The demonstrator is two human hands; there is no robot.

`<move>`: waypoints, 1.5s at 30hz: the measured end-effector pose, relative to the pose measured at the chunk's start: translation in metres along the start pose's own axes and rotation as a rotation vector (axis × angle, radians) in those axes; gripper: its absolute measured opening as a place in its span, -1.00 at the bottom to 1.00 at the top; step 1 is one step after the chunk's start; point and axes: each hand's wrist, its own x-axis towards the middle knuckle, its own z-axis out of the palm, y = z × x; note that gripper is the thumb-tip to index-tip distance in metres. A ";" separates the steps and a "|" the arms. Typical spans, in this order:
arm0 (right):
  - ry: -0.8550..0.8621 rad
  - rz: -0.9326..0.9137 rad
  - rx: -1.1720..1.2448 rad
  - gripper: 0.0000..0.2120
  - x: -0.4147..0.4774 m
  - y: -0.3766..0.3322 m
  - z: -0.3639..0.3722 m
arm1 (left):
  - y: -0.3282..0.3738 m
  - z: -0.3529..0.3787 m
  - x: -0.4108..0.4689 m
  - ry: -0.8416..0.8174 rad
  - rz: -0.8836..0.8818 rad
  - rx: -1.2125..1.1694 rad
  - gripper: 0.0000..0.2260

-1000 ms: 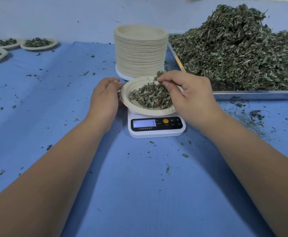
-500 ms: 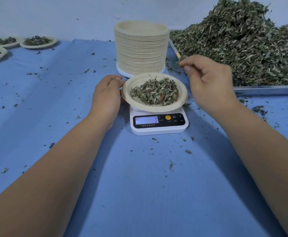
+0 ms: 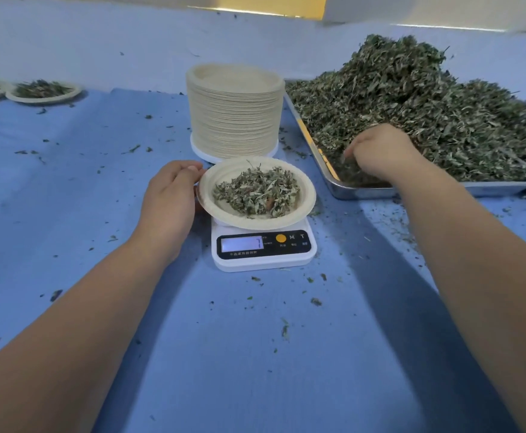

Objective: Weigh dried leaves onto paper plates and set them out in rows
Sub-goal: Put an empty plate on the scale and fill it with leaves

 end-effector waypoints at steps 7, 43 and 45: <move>0.167 -0.067 0.163 -0.66 -0.010 0.013 0.016 | 0.004 0.001 -0.002 -0.002 0.004 0.006 -0.77; -0.579 0.062 0.775 -0.55 -0.064 -0.073 0.030 | 0.027 -0.011 0.001 0.074 -0.332 -0.376 -0.80; -0.656 0.095 0.876 -0.61 -0.067 -0.084 0.035 | 0.033 -0.022 0.007 0.119 -0.373 -0.438 -0.78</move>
